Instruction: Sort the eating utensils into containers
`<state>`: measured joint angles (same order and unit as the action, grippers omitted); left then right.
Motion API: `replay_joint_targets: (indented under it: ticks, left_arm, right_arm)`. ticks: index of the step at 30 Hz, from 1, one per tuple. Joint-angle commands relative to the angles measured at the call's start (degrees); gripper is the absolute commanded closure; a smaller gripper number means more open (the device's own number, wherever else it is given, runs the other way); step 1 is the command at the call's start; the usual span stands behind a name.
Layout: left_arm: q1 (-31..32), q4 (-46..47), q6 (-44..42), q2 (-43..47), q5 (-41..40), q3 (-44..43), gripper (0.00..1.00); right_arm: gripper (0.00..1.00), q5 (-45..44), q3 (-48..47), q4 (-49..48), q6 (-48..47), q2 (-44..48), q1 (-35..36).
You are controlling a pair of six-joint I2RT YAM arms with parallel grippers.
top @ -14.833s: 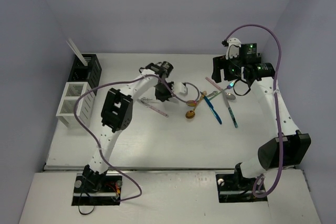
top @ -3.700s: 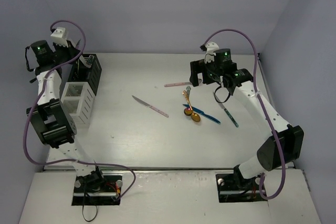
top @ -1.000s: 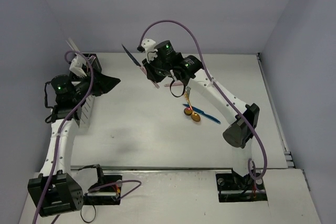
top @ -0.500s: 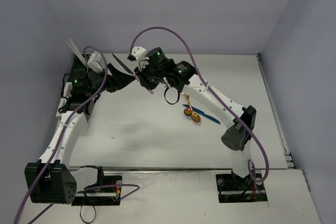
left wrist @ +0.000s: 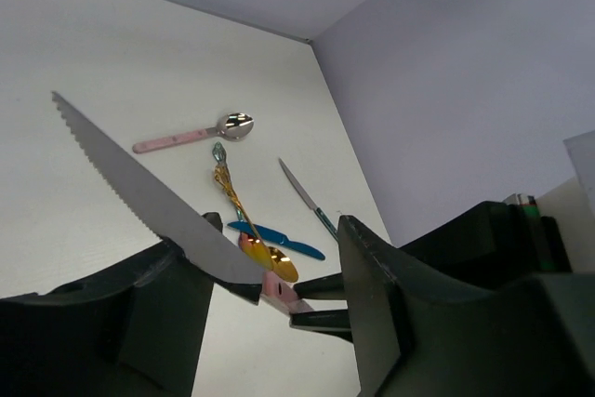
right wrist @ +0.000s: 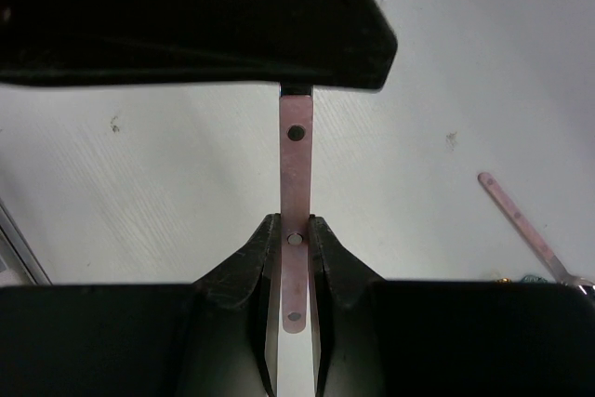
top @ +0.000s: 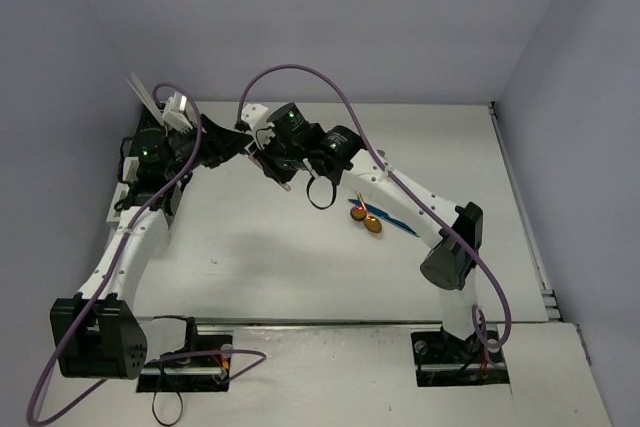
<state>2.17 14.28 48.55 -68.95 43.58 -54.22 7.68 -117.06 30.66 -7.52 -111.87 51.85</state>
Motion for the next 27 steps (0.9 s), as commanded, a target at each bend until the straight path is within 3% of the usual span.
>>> replay_joint_targets:
  ticks: [1, 9, 13, 14, 16, 19, 22, 27]
  left_arm:
    - [0.02, 7.13, 2.51, 1.24, -0.43, -2.39, 0.60]
    - [-0.19, 7.23, 2.10, 1.51, -0.17, -2.06, 0.99]
    - [-0.96, 4.63, 0.14, 1.45, 0.07, -2.69, 1.00]
    - [-1.51, 3.08, -2.09, 1.34, 0.20, -4.05, 1.00]
    - [-3.86, -2.61, -6.72, 1.42, 0.49, -7.17, 1.00]
    - [-9.49, -11.37, -17.15, 1.45, 0.01, -14.55, 1.00]
    - [-14.06, -23.97, -30.59, 1.47, -1.12, -20.30, 1.00]
    - [-21.31, -34.13, -45.12, 0.59, -5.34, -28.07, 1.00]
  right_arm:
    - [1.00, -1.47, 0.01, -3.46, -0.53, 3.94, 0.54]
    - [1.00, -1.36, 0.39, -3.67, -0.59, 3.55, 0.71]
    - [0.32, -1.25, 0.60, -3.59, -0.11, 3.88, 0.63]
    - [0.19, -1.48, 0.71, -3.59, 0.34, 4.26, 0.57]
    - [0.07, -2.27, 1.07, -3.51, 0.65, 5.13, 0.39]
    - [0.00, -3.11, 3.00, -3.59, 0.49, 7.82, -0.82]
    - [0.00, -2.30, 5.97, -3.67, 0.63, 10.18, -4.50]
    - [0.00, -0.51, 12.27, -3.76, 0.64, 13.34, -9.56]
